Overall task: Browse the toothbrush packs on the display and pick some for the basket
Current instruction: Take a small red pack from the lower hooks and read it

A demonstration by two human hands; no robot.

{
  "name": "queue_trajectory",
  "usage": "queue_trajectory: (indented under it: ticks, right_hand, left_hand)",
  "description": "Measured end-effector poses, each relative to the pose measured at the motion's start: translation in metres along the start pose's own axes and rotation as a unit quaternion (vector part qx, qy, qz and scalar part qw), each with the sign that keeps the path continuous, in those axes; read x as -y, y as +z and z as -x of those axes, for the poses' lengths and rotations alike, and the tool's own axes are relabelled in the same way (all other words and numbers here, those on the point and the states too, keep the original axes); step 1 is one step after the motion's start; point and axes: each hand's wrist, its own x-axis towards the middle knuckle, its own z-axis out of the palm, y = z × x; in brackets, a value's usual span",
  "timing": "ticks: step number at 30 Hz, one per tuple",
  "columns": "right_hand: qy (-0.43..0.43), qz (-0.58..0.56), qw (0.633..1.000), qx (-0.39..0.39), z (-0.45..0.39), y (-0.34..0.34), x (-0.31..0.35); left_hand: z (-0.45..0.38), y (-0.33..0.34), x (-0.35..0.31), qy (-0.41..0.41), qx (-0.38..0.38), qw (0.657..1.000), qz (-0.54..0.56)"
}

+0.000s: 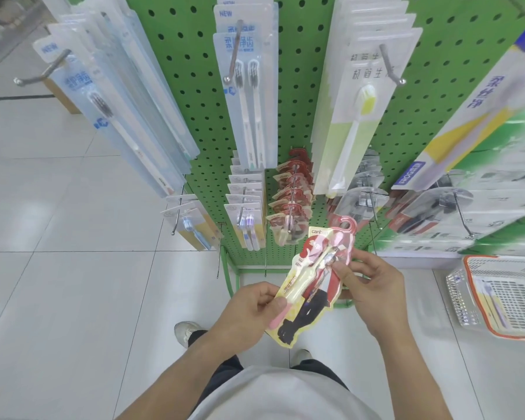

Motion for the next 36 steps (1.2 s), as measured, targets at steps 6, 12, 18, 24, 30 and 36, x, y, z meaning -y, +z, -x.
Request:
queue_trajectory:
  ticks: [6,12,18,24,30,36]
  right_hand:
    - [0.021,-0.024,0.999,0.014,-0.003,-0.002,-0.003]
    - [0.004,0.008,1.0,-0.017,-0.011,-0.007,-0.018]
    - [-0.002,0.03,0.998,-0.056,-0.014,-0.015,-0.022]
    - [0.0,0.024,1.0,0.009,-0.008,-0.015,-0.014]
    - [-0.009,0.047,0.996,0.069,-0.002,0.009,-0.016]
    - [-0.041,0.086,0.995,0.035,0.01,0.026,-0.022]
  left_hand:
    - [0.002,0.001,-0.006,-0.004,-0.011,0.999,0.047]
    - [-0.002,0.003,-0.006,-0.009,-0.045,0.999,-0.019]
    - [-0.004,0.001,-0.006,-0.005,0.001,1.0,-0.014]
    - [-0.002,0.006,-0.01,-0.014,0.039,0.998,0.043]
    - [-0.008,0.014,-0.019,0.021,-0.09,0.992,0.082]
    - [-0.006,0.013,-0.022,0.071,-0.16,0.983,0.048]
